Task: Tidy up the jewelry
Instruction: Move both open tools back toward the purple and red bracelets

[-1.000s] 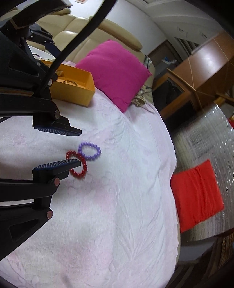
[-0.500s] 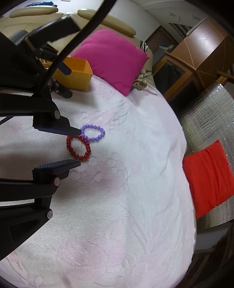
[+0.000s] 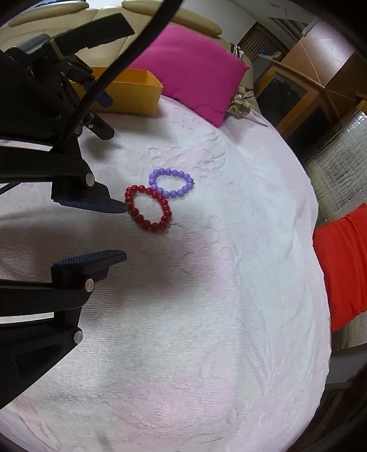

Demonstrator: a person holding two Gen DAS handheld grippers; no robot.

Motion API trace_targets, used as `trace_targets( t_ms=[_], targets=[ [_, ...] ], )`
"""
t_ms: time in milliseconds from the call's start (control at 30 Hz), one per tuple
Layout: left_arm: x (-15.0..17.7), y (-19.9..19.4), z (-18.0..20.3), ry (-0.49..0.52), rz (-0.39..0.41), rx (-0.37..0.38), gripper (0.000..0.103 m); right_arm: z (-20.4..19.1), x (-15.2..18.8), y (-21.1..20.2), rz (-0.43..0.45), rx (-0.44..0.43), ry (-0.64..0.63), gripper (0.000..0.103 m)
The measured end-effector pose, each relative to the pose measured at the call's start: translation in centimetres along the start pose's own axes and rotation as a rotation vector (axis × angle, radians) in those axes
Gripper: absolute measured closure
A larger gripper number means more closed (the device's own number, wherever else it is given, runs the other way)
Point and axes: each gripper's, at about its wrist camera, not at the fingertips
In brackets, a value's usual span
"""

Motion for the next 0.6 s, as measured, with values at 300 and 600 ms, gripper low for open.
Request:
trace_targets(
  t_ms=[300,600],
  targets=[
    [-0.4,-0.1,-0.4,-0.003,0.01,0.0,0.028,-0.5,-0.3,0.4,0.001,0.019,0.001,0.073],
    [-0.5,-0.8,-0.4,-0.005,0.034,0.009,0.028,-1.1,-0.3,0.7,-0.003,0.034,-0.013,0.073]
  ],
)
Point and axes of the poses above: each gripper's, at about its wrist camera, not at the fingertips, and y roughly the way its jaws point, z to its right, x to its underside, and after that the axes turned 8 degrees about x, right-handed
